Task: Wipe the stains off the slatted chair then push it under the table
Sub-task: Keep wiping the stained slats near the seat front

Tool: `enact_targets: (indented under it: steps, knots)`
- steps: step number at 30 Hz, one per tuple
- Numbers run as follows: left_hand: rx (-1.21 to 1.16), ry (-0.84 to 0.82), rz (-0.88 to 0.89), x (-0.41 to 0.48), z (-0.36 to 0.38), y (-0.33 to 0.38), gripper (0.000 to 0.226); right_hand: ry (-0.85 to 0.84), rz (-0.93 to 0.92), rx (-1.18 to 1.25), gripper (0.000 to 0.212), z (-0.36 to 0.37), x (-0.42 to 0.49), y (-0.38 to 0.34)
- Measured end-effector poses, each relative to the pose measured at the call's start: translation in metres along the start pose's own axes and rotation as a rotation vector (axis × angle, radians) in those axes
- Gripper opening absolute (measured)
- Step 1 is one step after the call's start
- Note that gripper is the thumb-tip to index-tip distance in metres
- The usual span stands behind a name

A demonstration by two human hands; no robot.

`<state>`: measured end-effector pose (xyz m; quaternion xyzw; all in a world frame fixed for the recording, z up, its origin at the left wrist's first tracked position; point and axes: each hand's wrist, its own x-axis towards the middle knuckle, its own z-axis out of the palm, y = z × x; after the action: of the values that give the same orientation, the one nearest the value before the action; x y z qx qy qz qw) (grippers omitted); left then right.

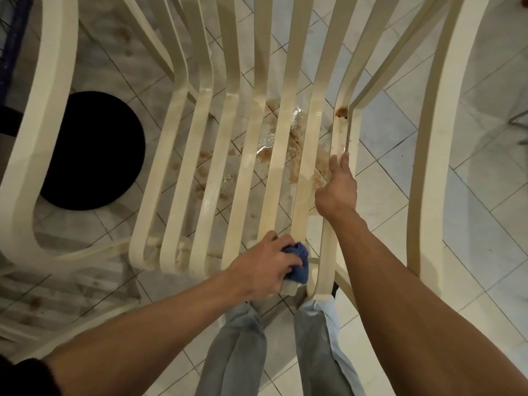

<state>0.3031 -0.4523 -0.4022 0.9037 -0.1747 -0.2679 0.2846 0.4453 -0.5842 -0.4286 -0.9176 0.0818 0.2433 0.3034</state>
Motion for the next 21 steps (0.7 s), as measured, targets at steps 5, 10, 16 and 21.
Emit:
enact_targets:
  steps: [5,10,16,21]
  knots:
    - [-0.077,0.181,-0.095,0.009,0.004,-0.005,0.029,-0.009,-0.003,-0.032,0.079,-0.001,0.0,-0.001]
    - [0.019,0.147,-0.003,-0.029,0.032,0.004,0.028,-0.015,0.011,-0.021,0.081,-0.002,0.0,-0.003]
    - [0.101,0.163,0.011,-0.049,0.055,0.011,0.05,-0.019,0.02,-0.009,0.083,-0.001,-0.005,-0.004]
    - [0.062,0.221,-0.083,-0.056,0.064,0.015,0.055,-0.052,0.017,-0.026,0.074,-0.004,-0.016,-0.01]
